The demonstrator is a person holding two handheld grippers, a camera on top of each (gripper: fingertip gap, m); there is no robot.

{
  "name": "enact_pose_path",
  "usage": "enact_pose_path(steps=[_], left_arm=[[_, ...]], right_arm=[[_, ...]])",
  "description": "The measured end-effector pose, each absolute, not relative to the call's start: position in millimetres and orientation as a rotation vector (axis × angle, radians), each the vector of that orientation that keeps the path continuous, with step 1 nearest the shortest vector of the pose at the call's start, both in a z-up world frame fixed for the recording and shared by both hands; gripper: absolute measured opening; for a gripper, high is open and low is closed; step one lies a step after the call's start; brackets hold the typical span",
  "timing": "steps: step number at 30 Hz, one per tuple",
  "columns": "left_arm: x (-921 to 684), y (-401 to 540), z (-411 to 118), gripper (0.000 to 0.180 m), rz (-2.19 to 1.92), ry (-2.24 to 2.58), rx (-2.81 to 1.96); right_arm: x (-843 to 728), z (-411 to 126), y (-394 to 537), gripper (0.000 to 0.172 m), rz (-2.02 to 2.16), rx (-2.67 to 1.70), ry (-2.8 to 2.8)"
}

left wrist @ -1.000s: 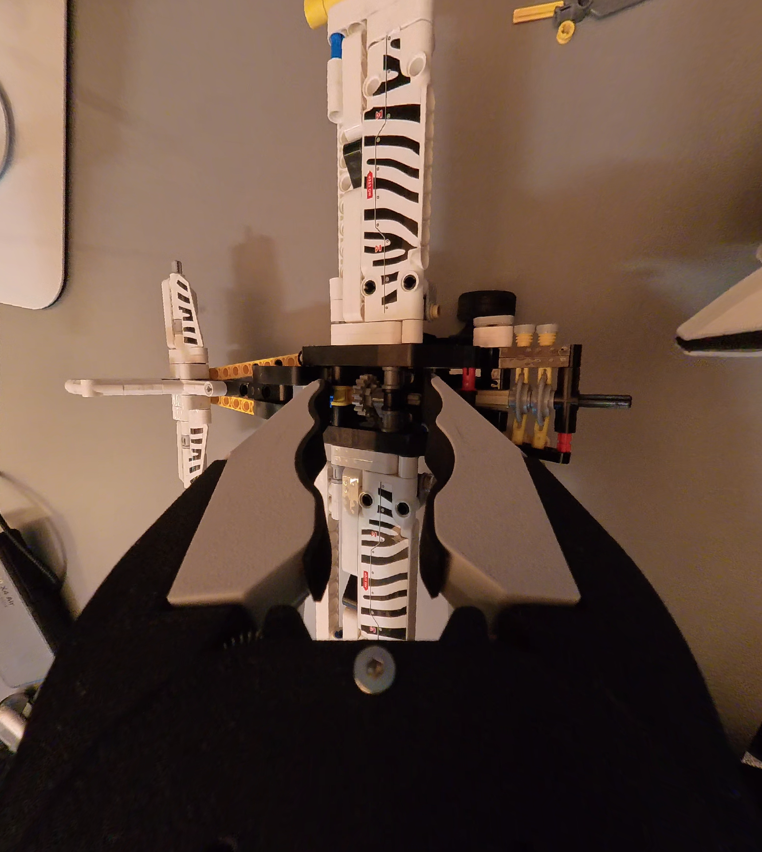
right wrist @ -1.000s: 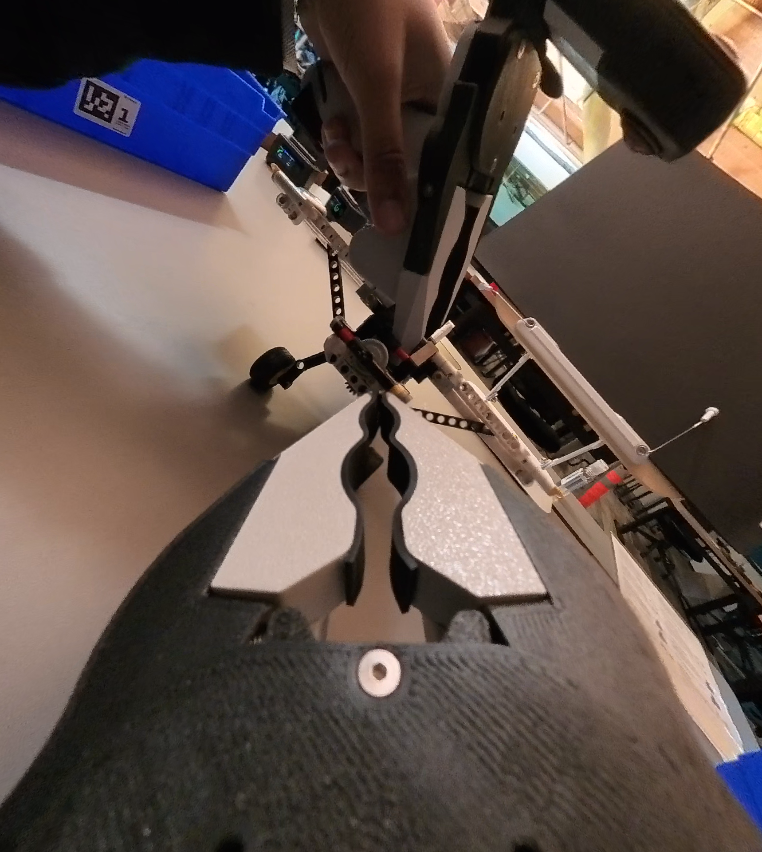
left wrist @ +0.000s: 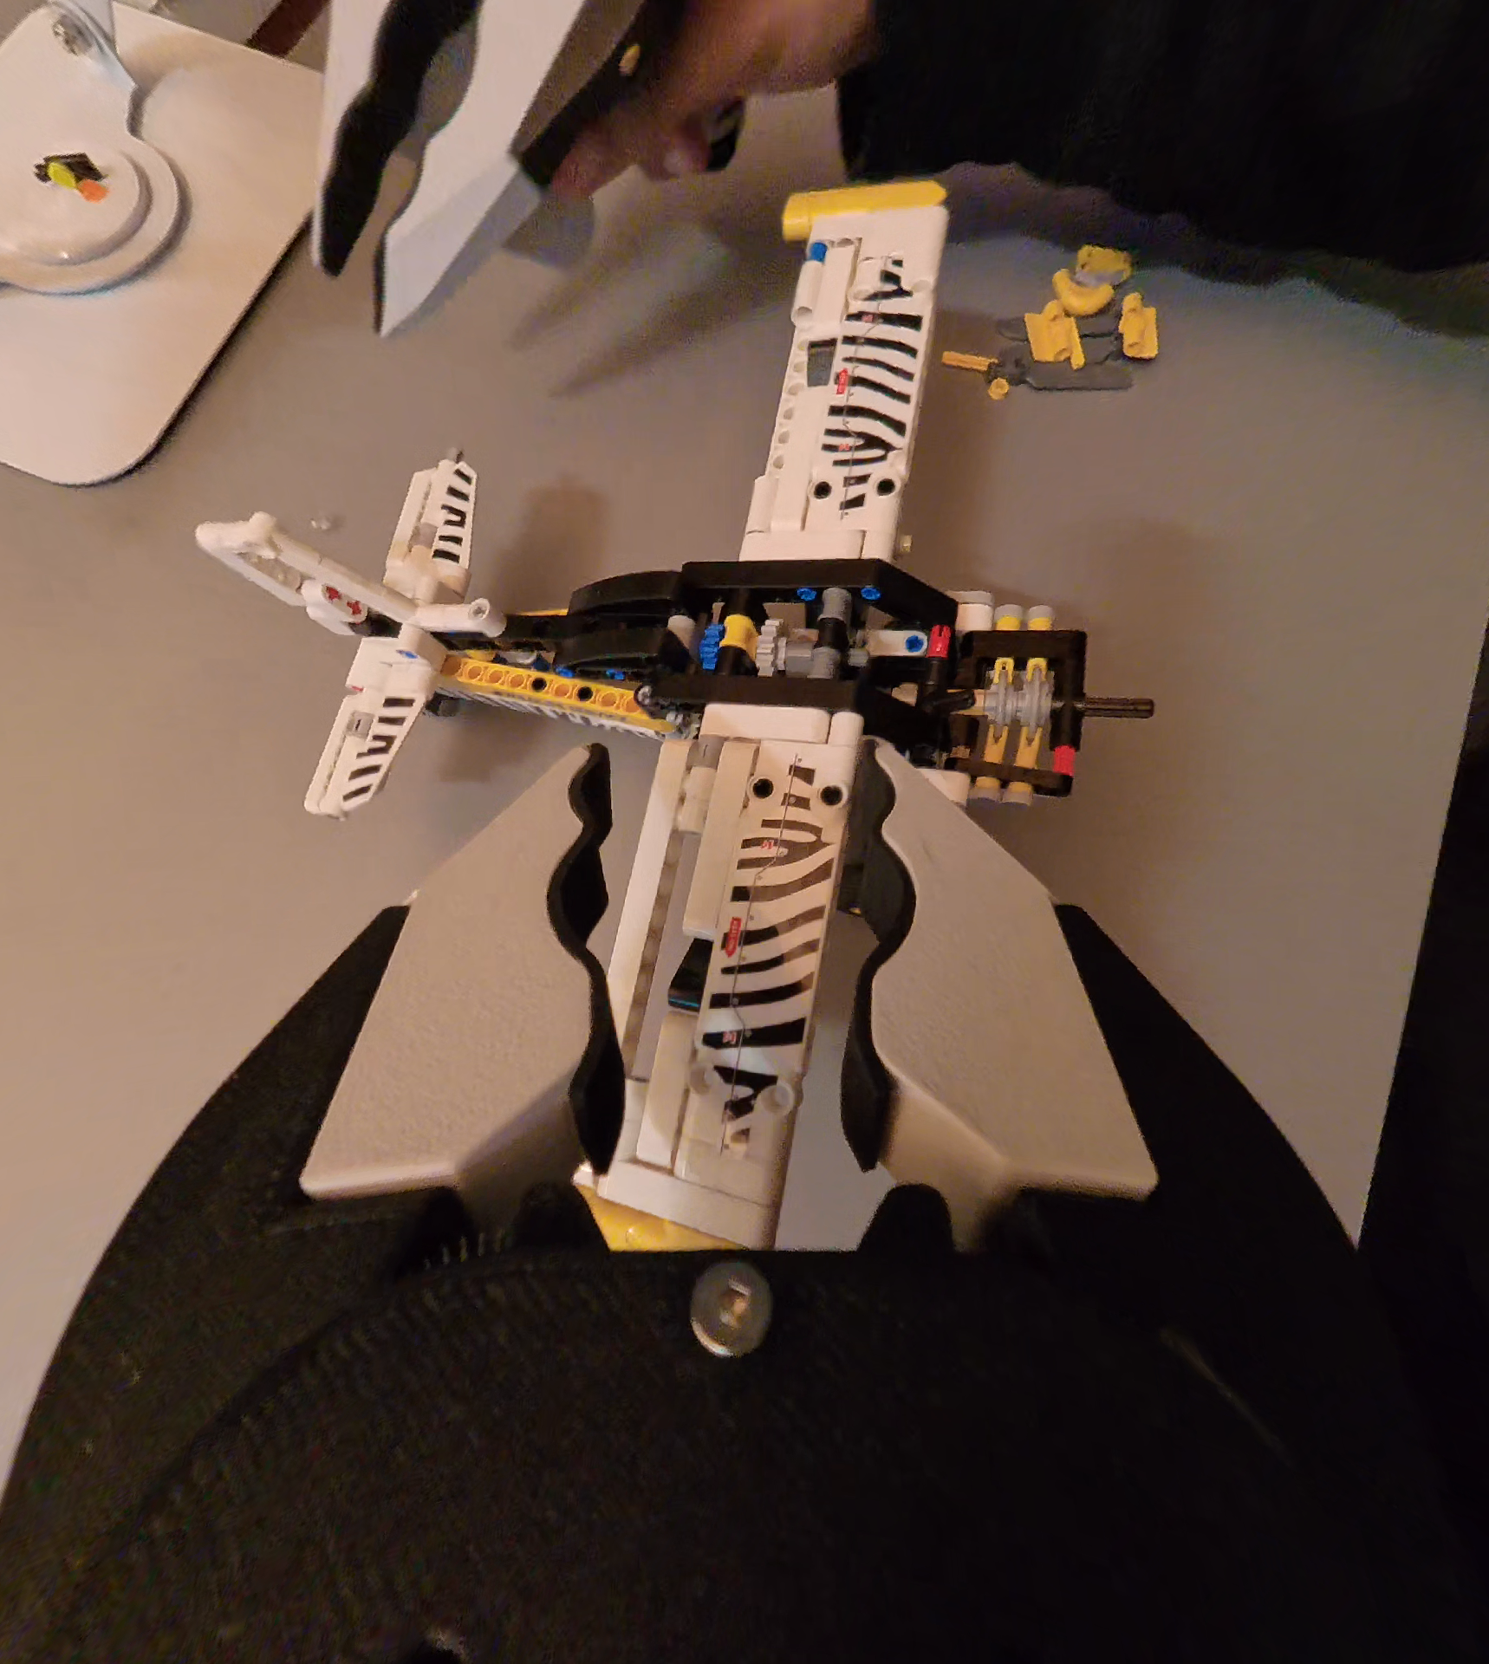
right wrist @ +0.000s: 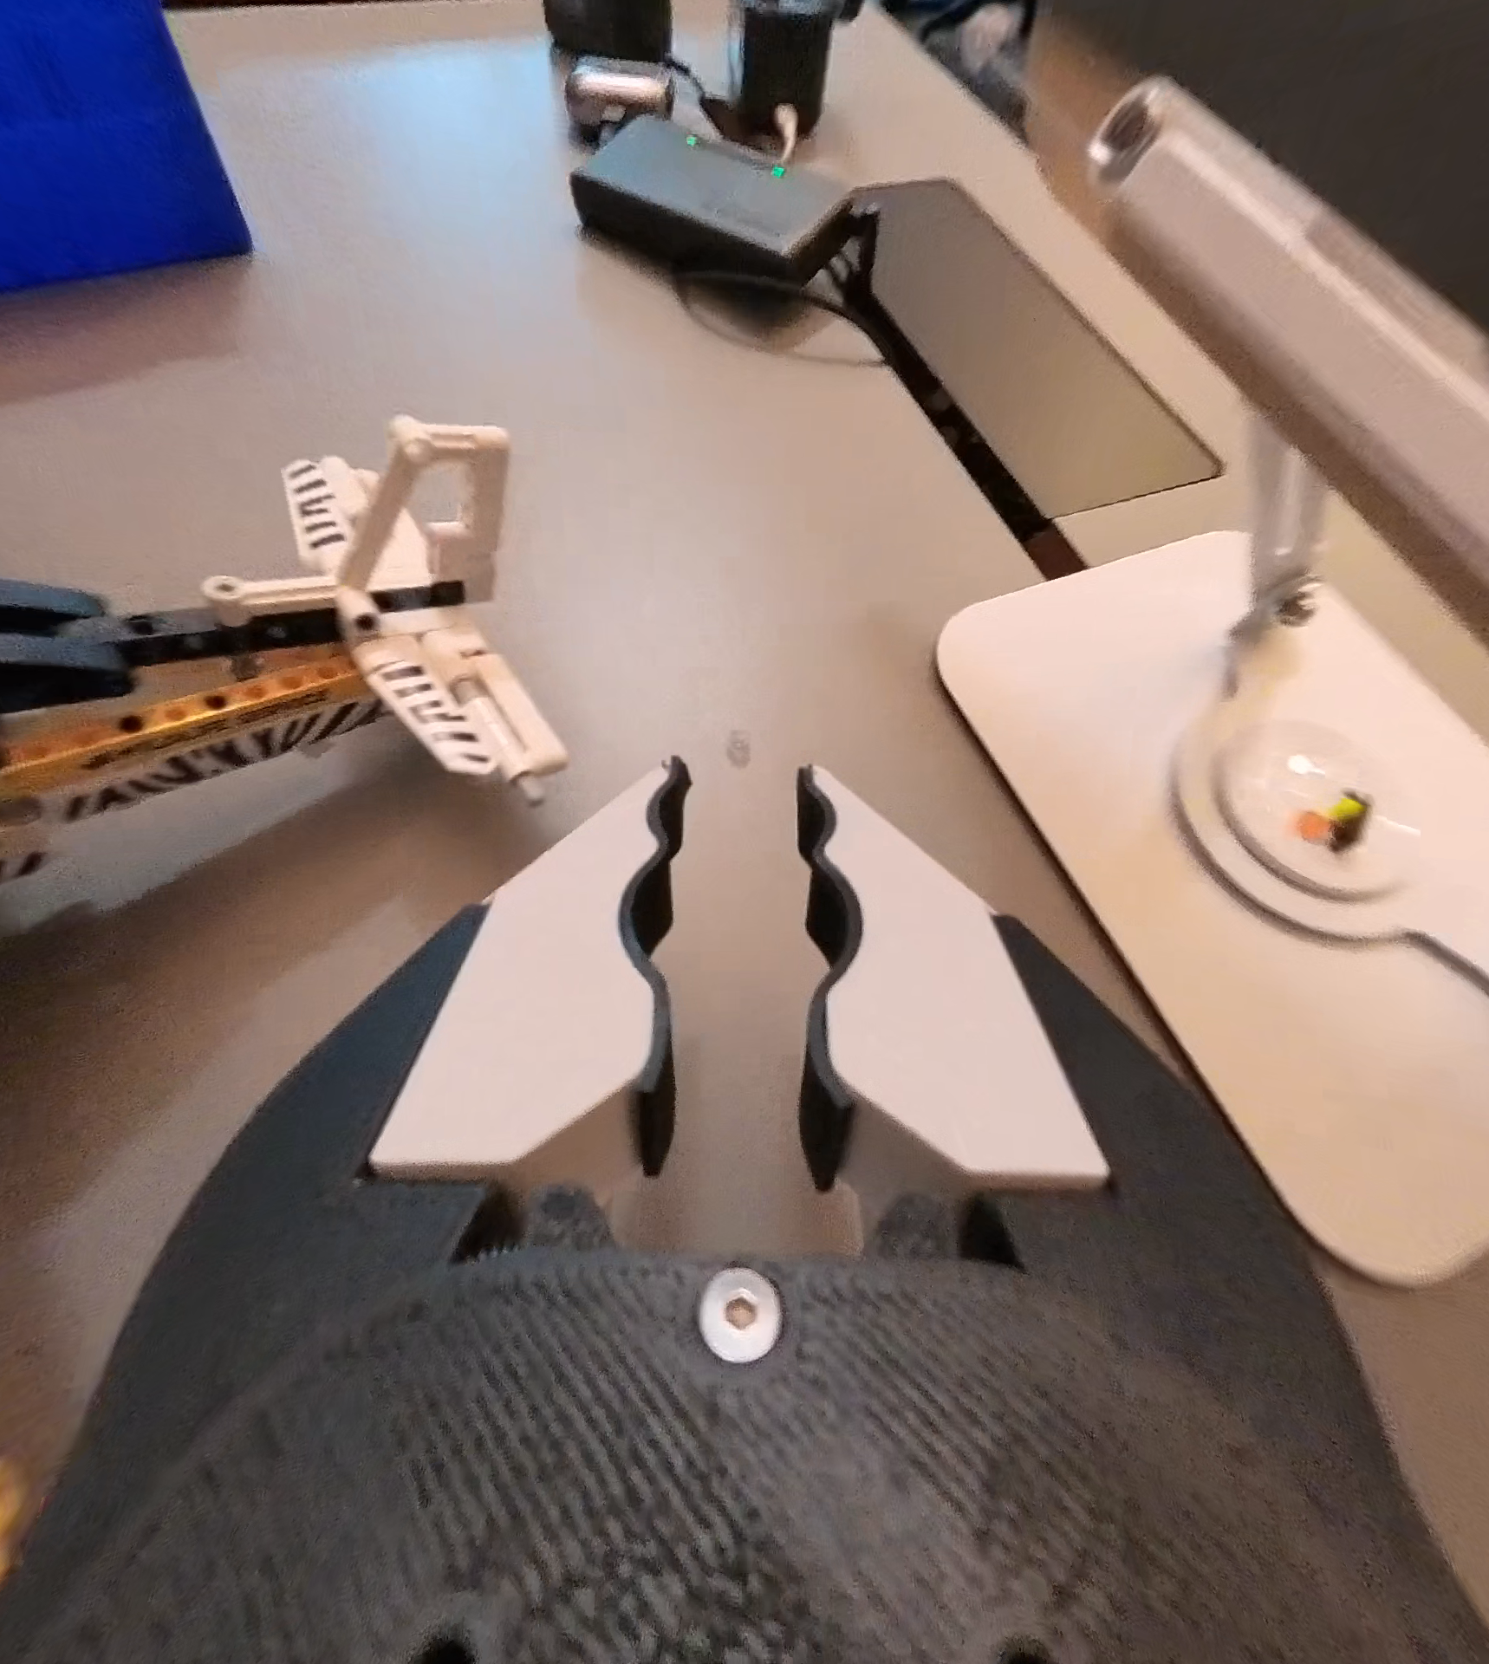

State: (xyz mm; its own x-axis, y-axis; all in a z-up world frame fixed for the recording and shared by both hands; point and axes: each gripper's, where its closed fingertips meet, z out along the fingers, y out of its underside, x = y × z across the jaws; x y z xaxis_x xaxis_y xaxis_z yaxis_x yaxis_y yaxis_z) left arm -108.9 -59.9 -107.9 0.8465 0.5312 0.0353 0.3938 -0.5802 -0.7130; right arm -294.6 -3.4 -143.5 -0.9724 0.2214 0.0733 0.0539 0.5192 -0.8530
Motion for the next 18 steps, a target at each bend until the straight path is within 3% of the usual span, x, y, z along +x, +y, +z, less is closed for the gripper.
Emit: enact_pose_path(steps=[10, 14, 18], left_arm=[[-126.9, -74.3, -103.7, 0.054, 0.248, -0.751, -2.076], [-128.1, -80.2, -91.5, 0.054, 0.307, -0.769, -2.012], [-124.3, -78.1, -87.1, 0.054, 0.303, -0.75, -1.976]], right_arm=[[-313.3, -202.3, -47.4, 0.021, 1.307, -0.118, -2.853], [-311.0, -203.6, -50.5, 0.0, 1.297, -0.082, -2.87], [-308.2, -203.4, -49.4, 0.016, 1.248, -0.072, -2.854]])
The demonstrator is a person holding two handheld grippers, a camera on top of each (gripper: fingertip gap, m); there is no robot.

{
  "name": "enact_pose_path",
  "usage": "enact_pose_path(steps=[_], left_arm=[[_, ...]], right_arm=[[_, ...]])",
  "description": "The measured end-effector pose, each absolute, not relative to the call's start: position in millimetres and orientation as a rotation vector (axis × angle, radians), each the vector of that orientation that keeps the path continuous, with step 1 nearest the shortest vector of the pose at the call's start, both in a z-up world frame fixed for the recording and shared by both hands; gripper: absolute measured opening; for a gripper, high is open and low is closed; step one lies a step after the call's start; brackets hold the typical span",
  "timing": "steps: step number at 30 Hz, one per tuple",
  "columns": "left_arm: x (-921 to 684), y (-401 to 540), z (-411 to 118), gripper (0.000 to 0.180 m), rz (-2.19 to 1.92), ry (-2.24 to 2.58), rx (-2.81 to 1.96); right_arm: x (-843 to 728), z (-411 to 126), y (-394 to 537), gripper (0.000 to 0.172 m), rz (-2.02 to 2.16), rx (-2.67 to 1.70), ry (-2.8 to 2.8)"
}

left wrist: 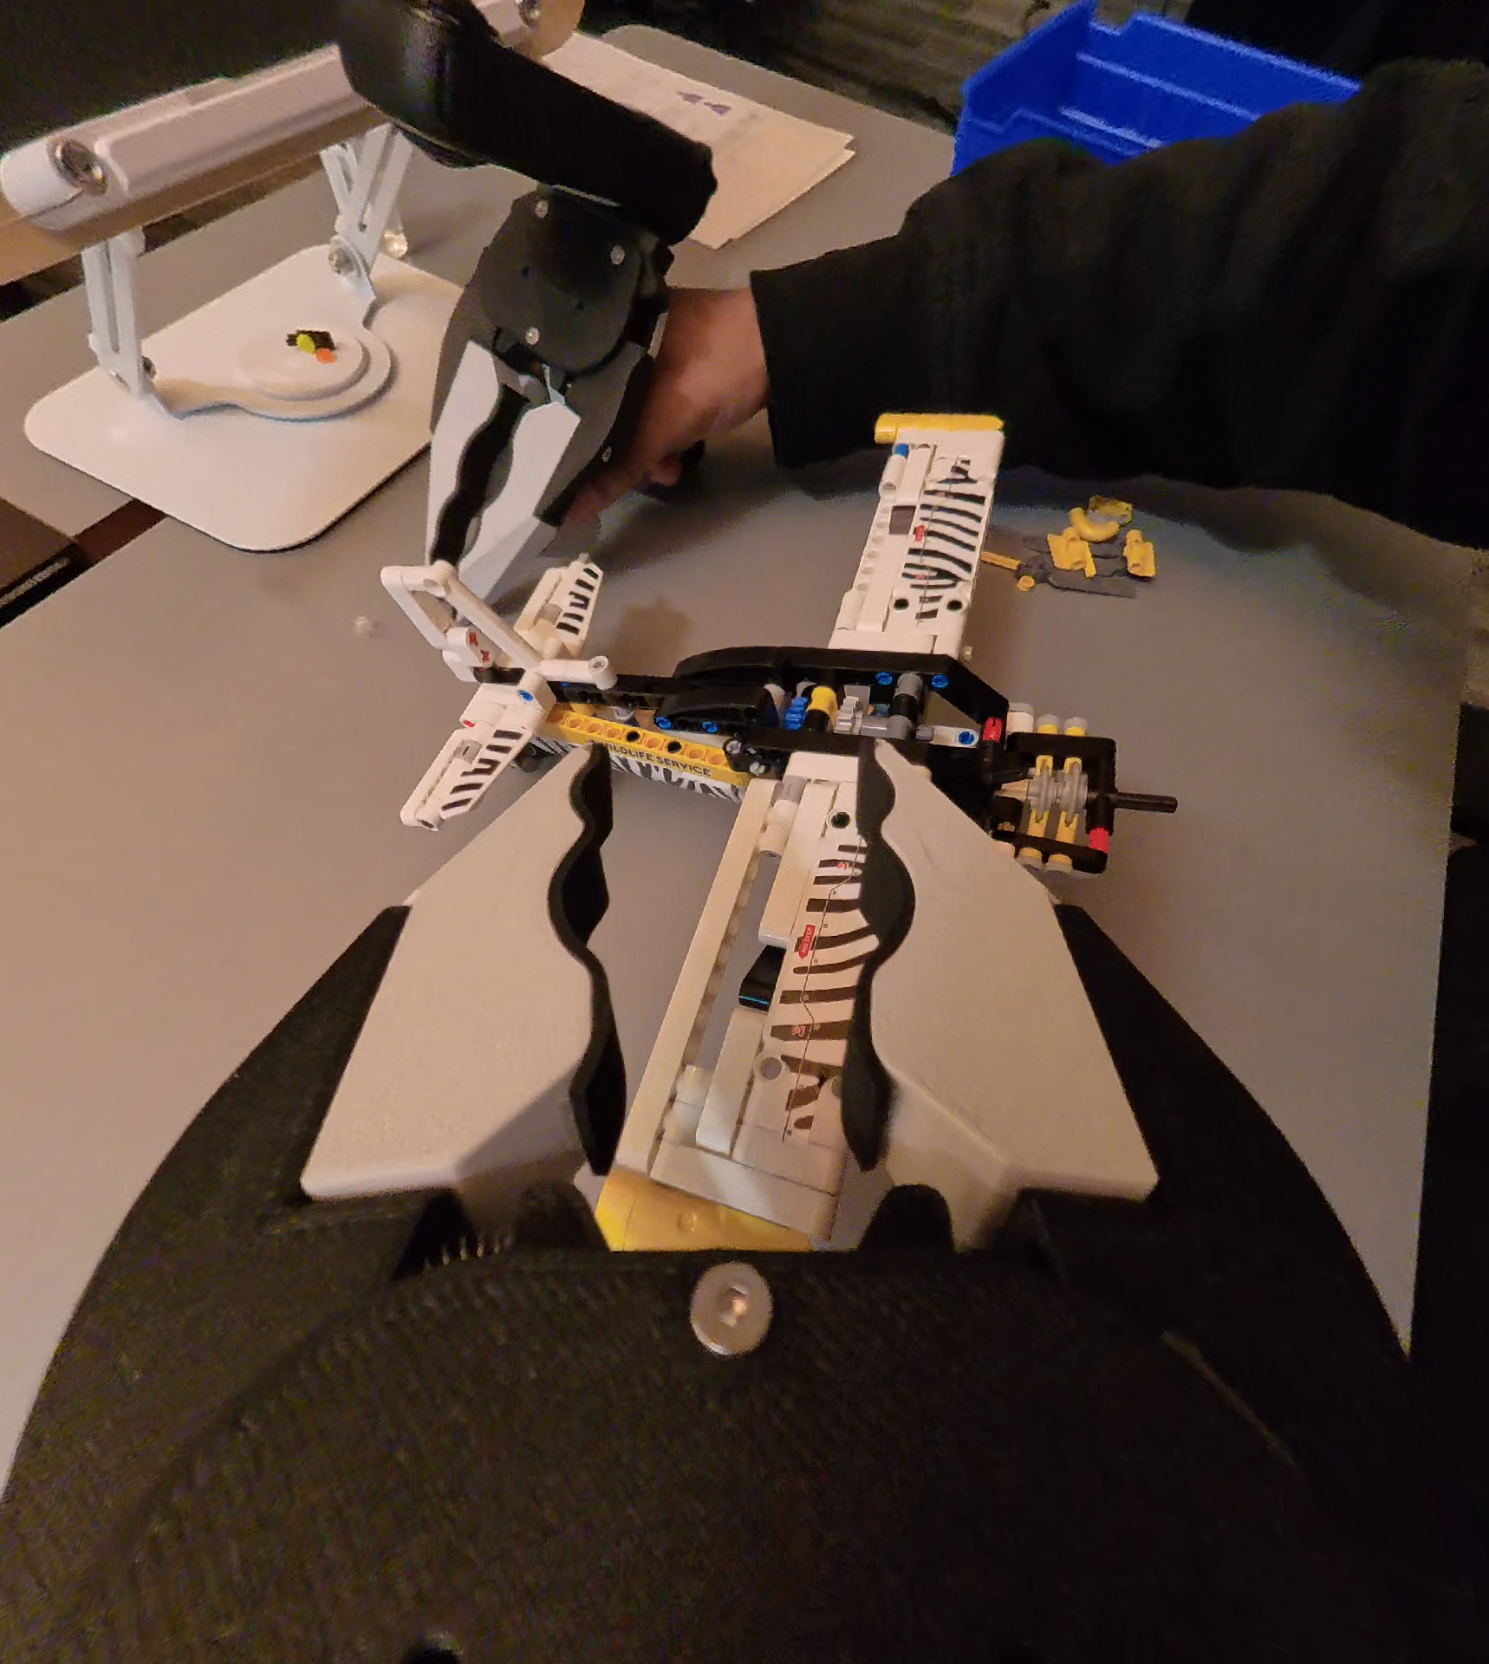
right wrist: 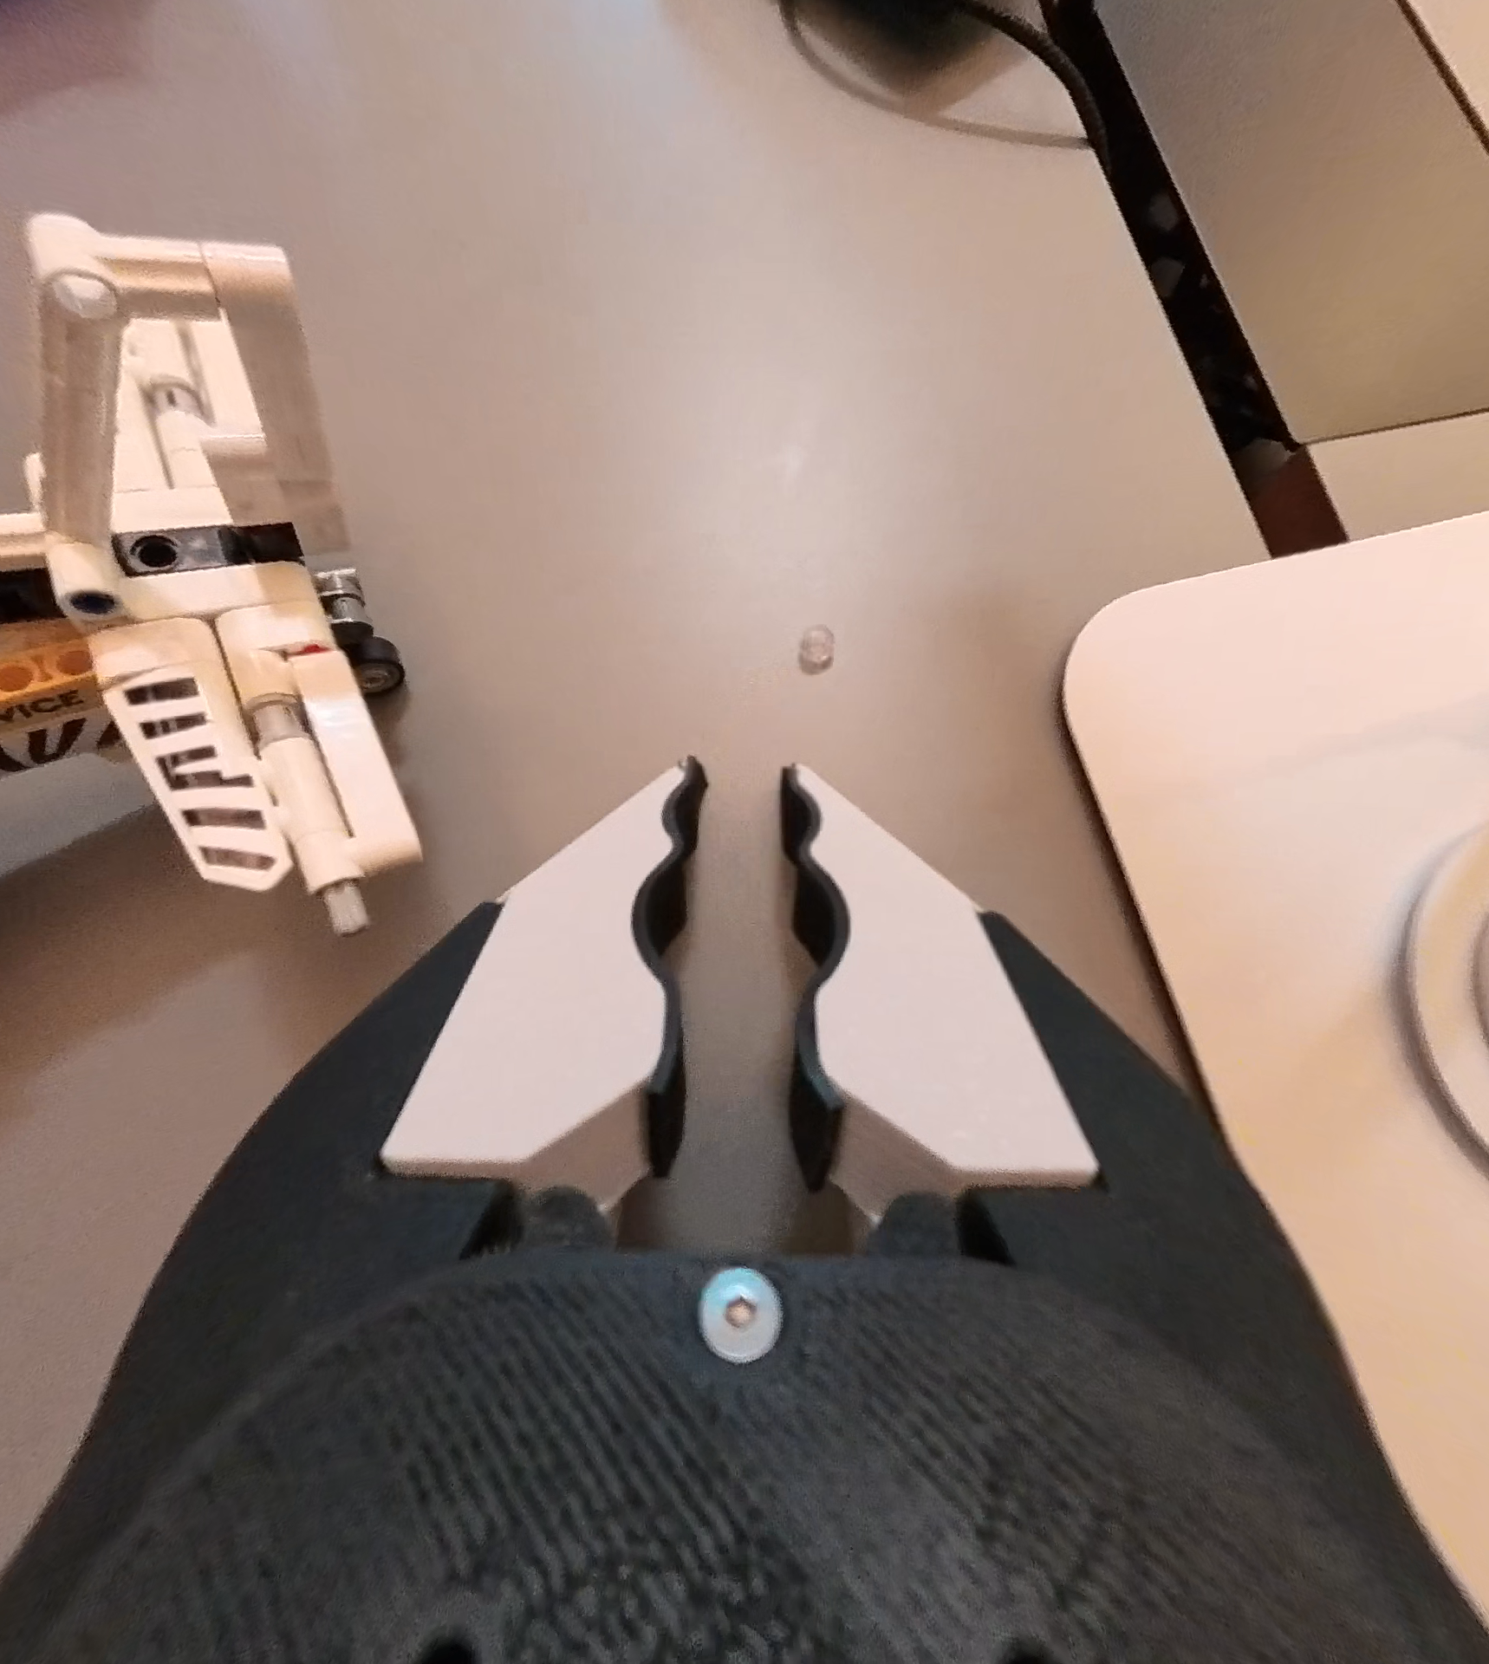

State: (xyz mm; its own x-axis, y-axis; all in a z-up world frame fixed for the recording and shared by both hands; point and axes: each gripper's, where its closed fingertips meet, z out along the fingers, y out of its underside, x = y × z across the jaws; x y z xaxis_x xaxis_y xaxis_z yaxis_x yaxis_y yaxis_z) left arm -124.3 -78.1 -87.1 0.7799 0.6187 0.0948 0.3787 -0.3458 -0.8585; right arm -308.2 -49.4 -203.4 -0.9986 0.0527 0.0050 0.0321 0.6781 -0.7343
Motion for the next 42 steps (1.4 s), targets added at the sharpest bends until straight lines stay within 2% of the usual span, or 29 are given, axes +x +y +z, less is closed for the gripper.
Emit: enact_pose_path(steps=[3, 15, 19, 24, 30, 36, 42], left_arm=[[-130.9, -86.8, -90.5, 0.054, 0.334, -0.806, -1.955], [-157.7, -114.4, -80.3, 0.048, 0.389, -0.966, -1.768], [-160.2, -116.9, -82.8, 0.047, 0.397, -0.978, -1.765], [-161.2, -117.3, -84.5, 0.046, 0.392, -0.984, -1.764], [-160.3, -118.1, -67.8, 0.044, 0.422, -0.952, -1.696], [-157.1, -118.2, -54.7, 0.041, 0.455, -0.901, -1.662], [-151.7, -107.0, -50.0, 0.041, 0.415, -0.849, -1.66]], right_arm=[[-319.0, -198.5, -49.6, 0.021, 1.198, -0.05, -2.791], [-335.3, -201.3, -79.4, 0.021, 1.318, -0.018, -2.853], [-332.9, -203.5, -84.4, 0.005, 1.317, 0.009, -2.901], [-323.1, -202.7, -76.6, 0.005, 1.309, 0.017, -2.89], [-298.5, -178.7, -4.4, 0.005, 1.186, -0.124, -2.745], [-243.9, -155.5, 119.2, 0.005, 1.038, -0.541, -2.555], [-147.2, -180.4, 186.1, 0.005, 0.946, -0.892, -2.435]])
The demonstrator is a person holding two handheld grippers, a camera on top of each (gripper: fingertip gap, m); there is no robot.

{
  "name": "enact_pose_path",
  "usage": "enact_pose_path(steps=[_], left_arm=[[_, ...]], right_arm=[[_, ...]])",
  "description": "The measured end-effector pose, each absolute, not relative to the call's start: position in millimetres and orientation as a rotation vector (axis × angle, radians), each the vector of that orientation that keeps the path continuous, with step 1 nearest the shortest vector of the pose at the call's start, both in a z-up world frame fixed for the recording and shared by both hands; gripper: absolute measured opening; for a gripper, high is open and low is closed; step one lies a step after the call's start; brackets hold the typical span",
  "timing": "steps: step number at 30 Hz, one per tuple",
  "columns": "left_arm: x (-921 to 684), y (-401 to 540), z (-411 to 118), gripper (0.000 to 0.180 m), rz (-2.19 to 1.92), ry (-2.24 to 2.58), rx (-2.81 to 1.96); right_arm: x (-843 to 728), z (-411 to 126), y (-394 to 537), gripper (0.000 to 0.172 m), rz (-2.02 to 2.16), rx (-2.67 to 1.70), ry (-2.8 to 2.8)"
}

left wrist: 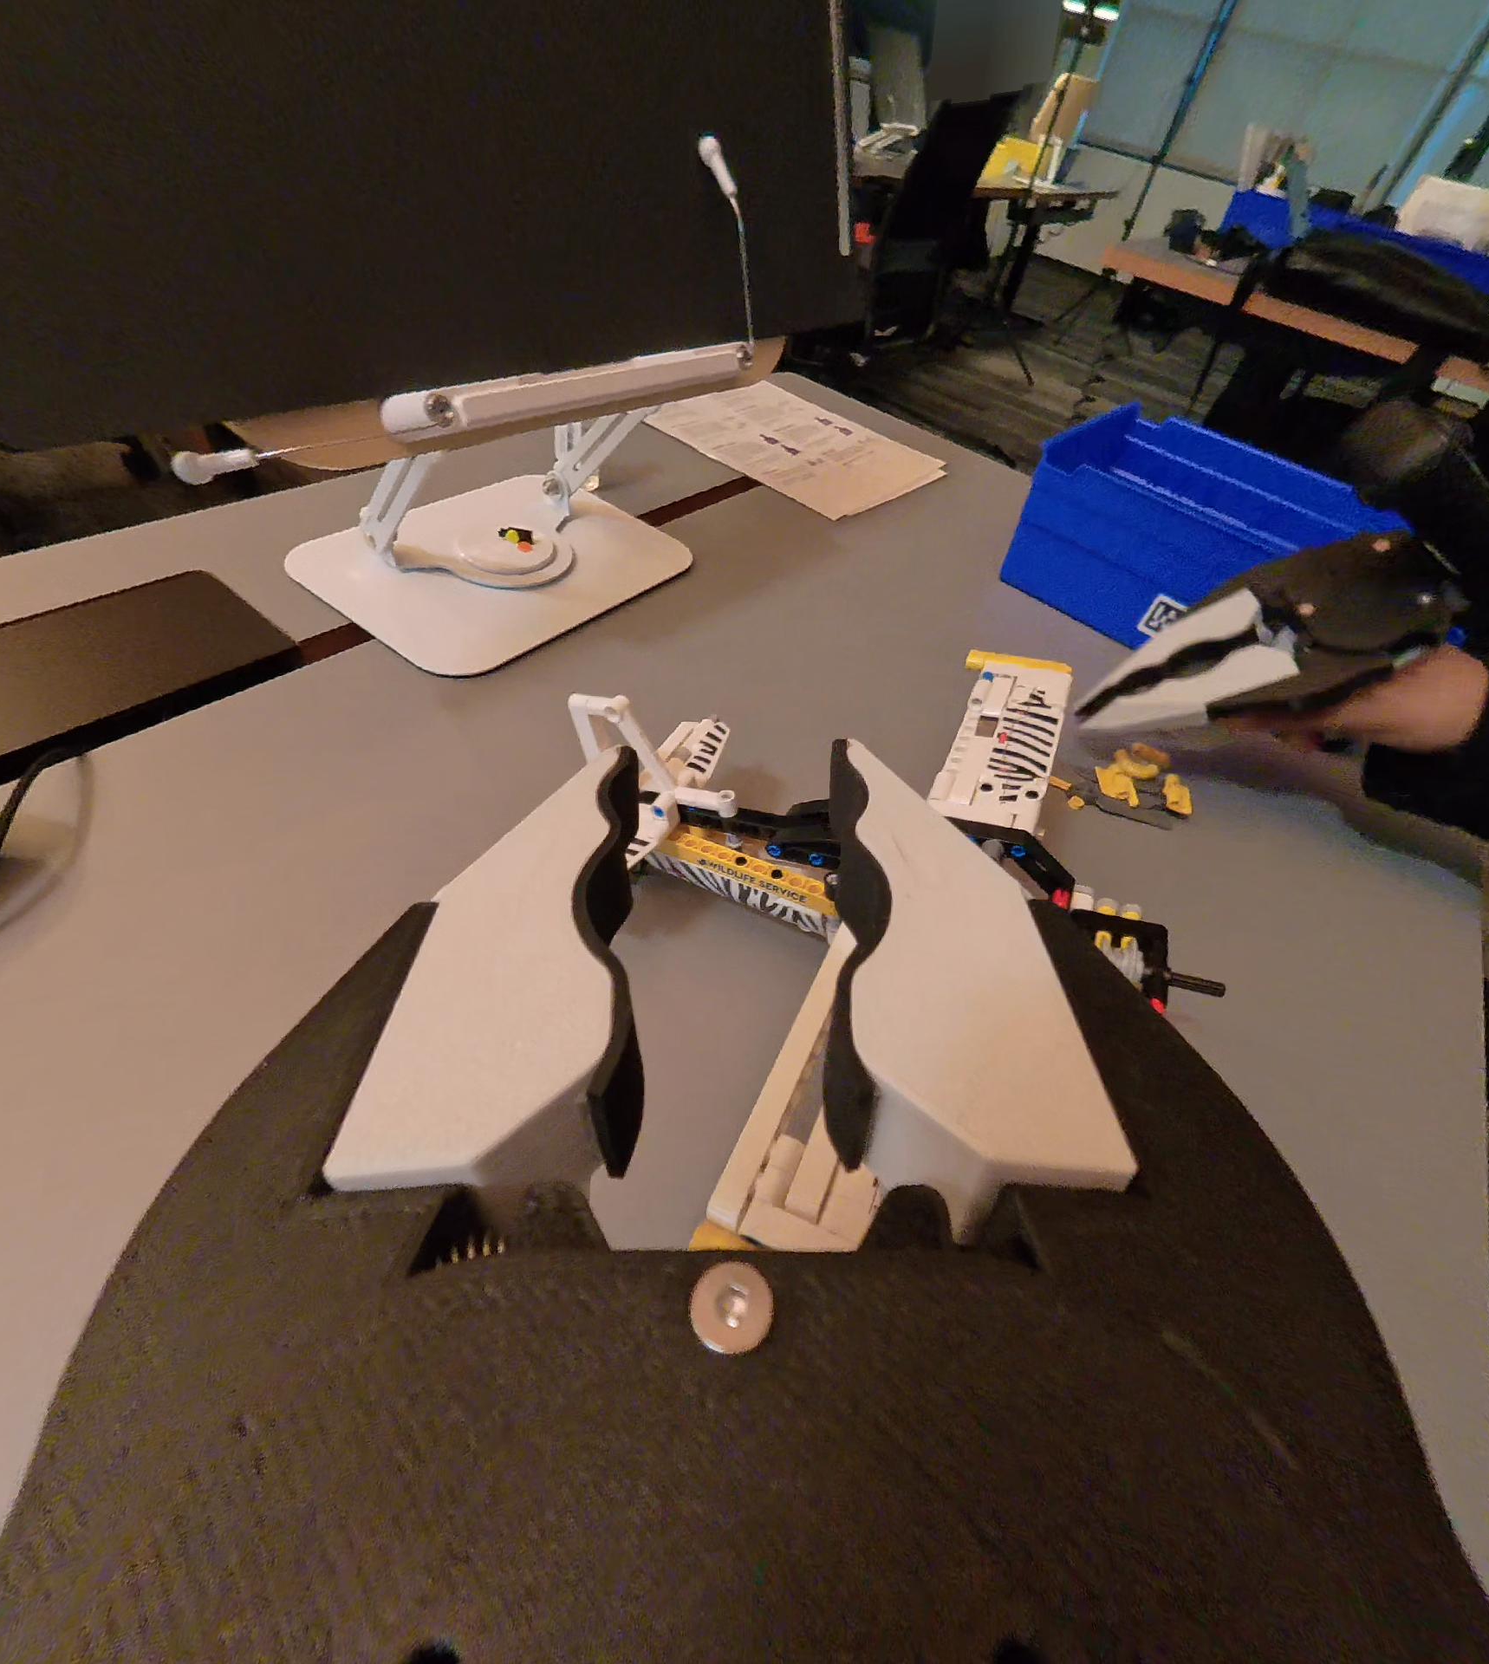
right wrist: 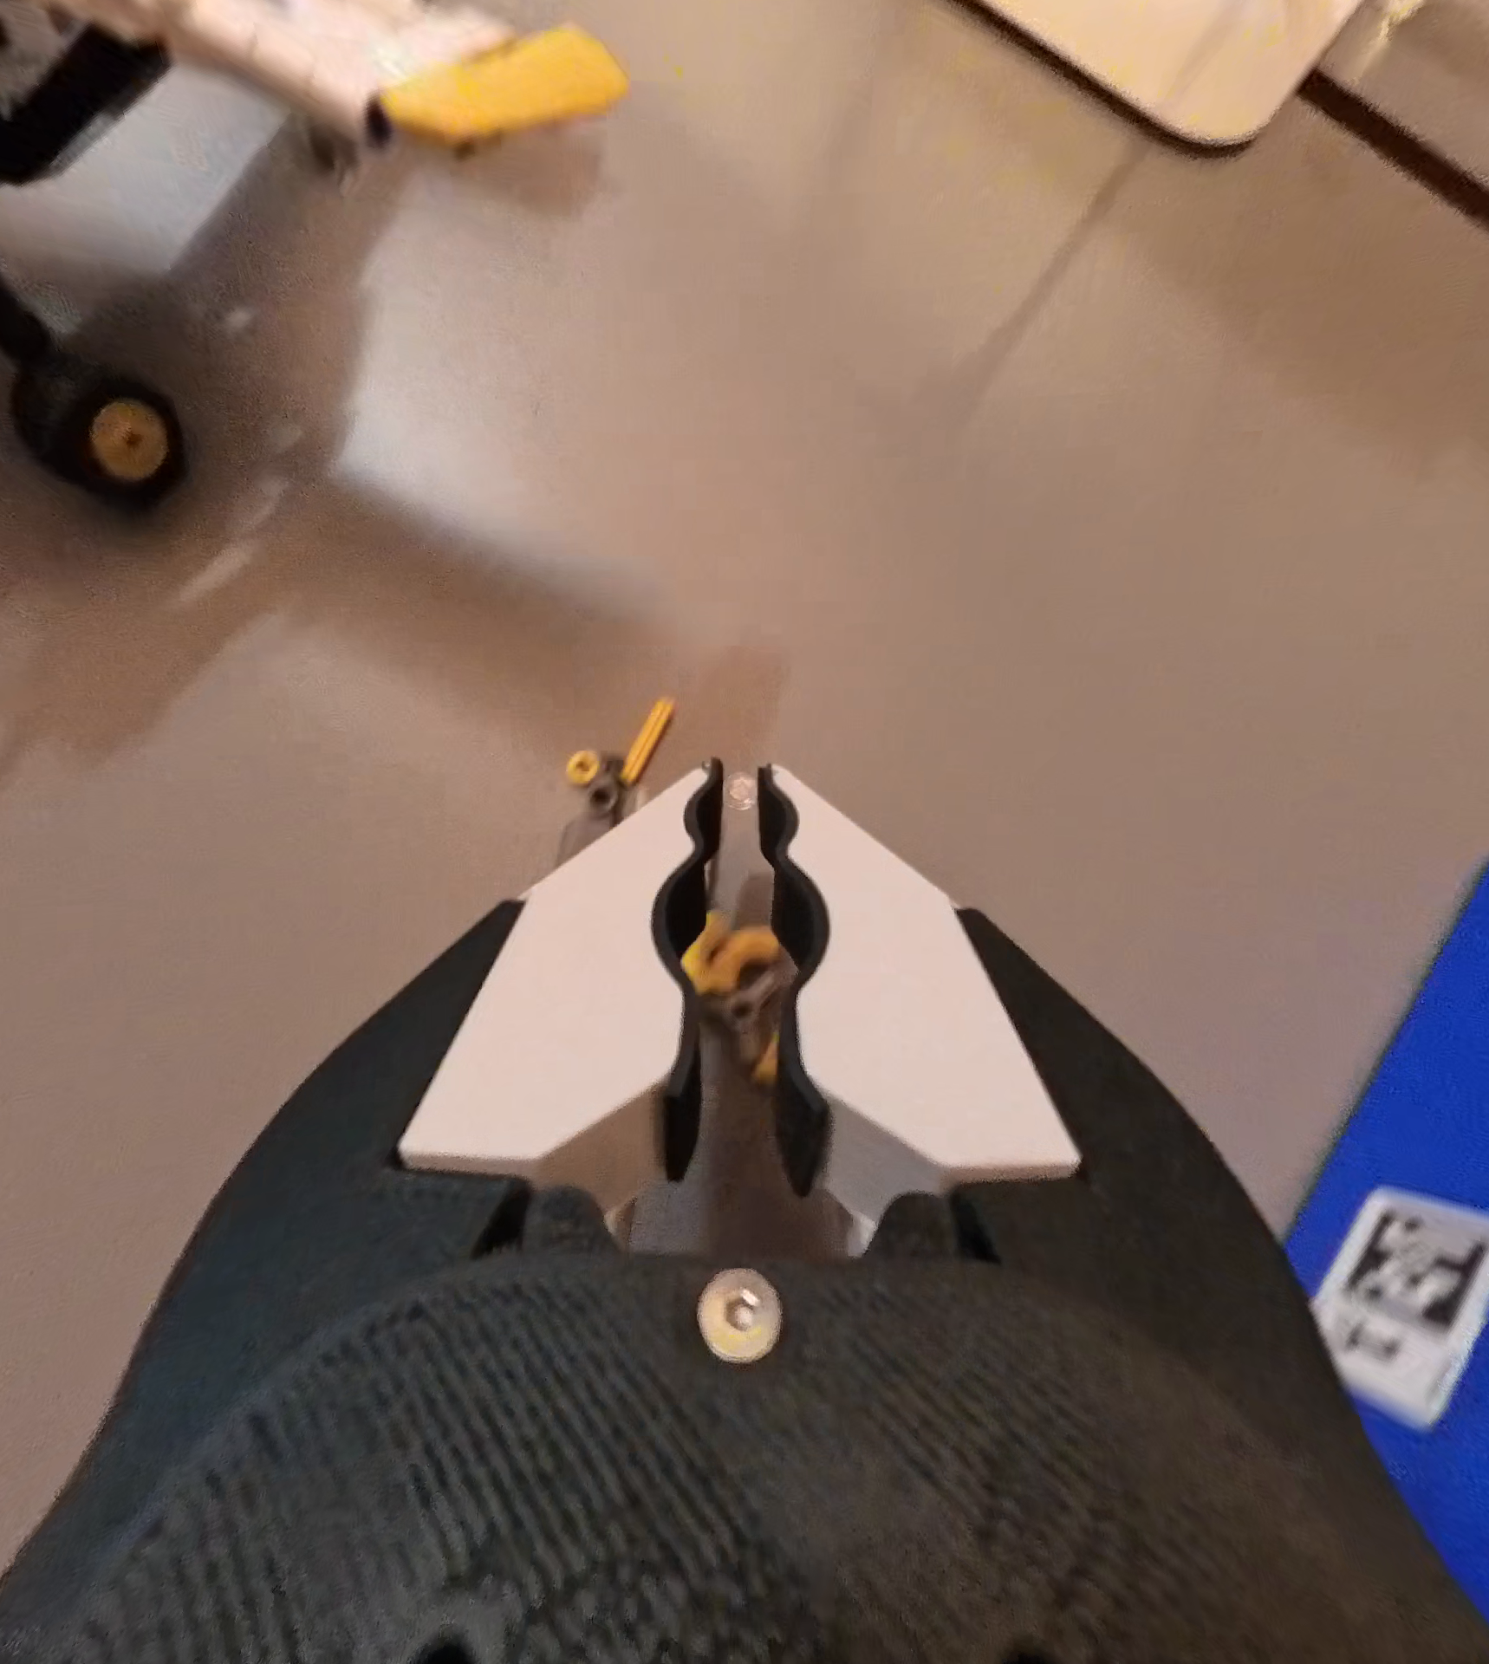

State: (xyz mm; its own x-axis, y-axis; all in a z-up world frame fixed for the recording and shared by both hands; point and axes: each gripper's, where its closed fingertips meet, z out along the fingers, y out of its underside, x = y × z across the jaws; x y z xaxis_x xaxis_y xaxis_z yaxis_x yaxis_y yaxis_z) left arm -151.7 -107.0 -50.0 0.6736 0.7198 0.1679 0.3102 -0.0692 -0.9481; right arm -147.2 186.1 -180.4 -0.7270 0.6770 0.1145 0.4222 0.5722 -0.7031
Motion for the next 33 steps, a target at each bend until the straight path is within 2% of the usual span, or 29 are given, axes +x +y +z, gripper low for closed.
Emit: enact_pose_path(steps=[11, 15, 21, 24, 29, 31, 33], left_arm=[[-149.5, -77.9, -54.8, 0.038, 0.389, -0.782, -1.749], [-140.5, -75.4, -45.0, 0.037, 0.397, -0.763, -1.738], [-123.5, -86.5, -64.0, 0.038, 0.453, -0.788, -1.867], [-120.7, -93.0, -74.6, 0.041, 0.41, -0.871, -1.936], [-116.8, -100.5, -90.8, 0.054, 0.258, -0.97, -1.957], [-119.0, -105.4, -96.9, 0.054, 0.211, -1.035, -1.939], [-117.7, -106.9, -102.6, 0.06, 0.151, -1.075, -1.935]], right_arm=[[-110.5, -194.9, 193.5, 0.009, 1.054, -1.077, -2.333], [-107.3, -181.6, 193.4, 0.018, 1.106, -1.074, -2.274], [-100.1, -157.3, 185.3, 0.024, 1.212, -1.073, -2.158], [-89.3, -142.7, 157.4, 0.025, 1.259, -1.008, -2.134], [-55.7, -119.6, 69.4, 0.029, 1.223, -0.638, -2.141], [-45.5, -100.8, 35.9, 0.031, 1.262, -0.518, -2.069], [-37.1, -89.8, 7.3, 0.039, 1.287, -0.431, -2.034]])
